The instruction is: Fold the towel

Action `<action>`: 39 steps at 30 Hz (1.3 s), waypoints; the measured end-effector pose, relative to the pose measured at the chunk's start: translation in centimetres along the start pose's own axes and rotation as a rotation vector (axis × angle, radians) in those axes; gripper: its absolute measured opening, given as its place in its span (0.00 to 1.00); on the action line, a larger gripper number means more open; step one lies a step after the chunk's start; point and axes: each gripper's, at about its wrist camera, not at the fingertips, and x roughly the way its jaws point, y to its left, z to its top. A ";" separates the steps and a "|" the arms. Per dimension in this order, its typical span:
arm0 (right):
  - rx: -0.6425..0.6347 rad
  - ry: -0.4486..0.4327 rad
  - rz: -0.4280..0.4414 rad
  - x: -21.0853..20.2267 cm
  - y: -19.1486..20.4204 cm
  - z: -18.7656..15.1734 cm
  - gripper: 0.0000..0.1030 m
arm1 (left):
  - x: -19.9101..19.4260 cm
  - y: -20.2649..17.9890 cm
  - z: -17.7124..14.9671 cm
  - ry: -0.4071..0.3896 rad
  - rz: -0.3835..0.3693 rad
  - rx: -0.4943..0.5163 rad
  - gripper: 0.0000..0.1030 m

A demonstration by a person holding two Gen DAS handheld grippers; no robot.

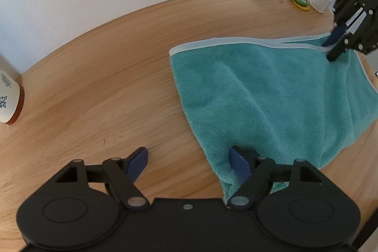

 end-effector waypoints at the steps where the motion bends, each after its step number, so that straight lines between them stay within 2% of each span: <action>1: -0.003 0.002 0.012 -0.1 -0.1 0.0 0.05 | 0.1 0.0 0.0 0.000 0.000 -0.002 0.78; 5: -0.032 -0.029 -0.014 -1.1 0.3 0.0 0.03 | 0.2 -0.1 0.2 -0.001 0.005 0.004 0.78; 9: -0.013 -0.156 -0.069 -3.5 0.4 -0.2 0.03 | 0.2 -0.3 0.1 0.001 0.006 -0.002 0.79; 10: -0.010 -0.162 -0.077 -3.5 0.4 -0.2 0.03 | 0.2 -0.3 0.2 0.001 0.007 -0.003 0.79; 14: -0.039 -0.098 -0.136 -2.6 0.0 0.5 0.03 | 0.2 -0.7 0.3 0.005 0.017 0.004 0.80; 21: -0.037 -0.107 -0.184 -2.3 0.7 -0.2 0.05 | 0.4 -1.4 0.7 0.006 0.043 0.031 0.81; 23: -0.064 -0.150 -0.244 -3.5 0.9 -0.4 0.20 | 0.3 -1.6 0.5 0.004 0.047 0.033 0.81; 25: -0.055 -0.179 -0.260 -4.7 0.9 -0.6 0.27 | 0.4 -1.6 0.5 0.002 0.048 0.030 0.81; 27: -0.042 -0.225 -0.282 -6.4 1.1 -0.9 0.27 | 0.4 -1.8 0.5 0.002 0.052 0.029 0.81; 29: -0.031 -0.277 -0.271 -7.4 1.4 -0.8 0.27 | 0.4 -1.9 0.6 0.001 0.056 0.034 0.83; 31: -0.004 -0.366 -0.203 -7.4 2.5 0.0 0.27 | 0.6 -2.2 0.8 0.003 0.062 0.042 0.84; 33: 0.011 -0.397 -0.133 -6.1 3.6 0.9 0.27 | 0.8 -2.4 1.0 0.008 0.065 0.054 0.84; 34: 0.010 -0.403 -0.120 -5.7 3.8 1.2 0.26 | 0.8 -2.5 1.1 0.009 0.066 0.056 0.84; 37: 0.016 -0.370 -0.046 -2.4 4.9 2.8 0.16 | 0.9 -2.7 1.3 0.012 0.070 0.073 0.84; 39: 0.019 -0.339 -0.051 -1.4 5.2 3.1 0.15 | 1.0 -2.9 1.3 0.010 0.075 0.085 0.84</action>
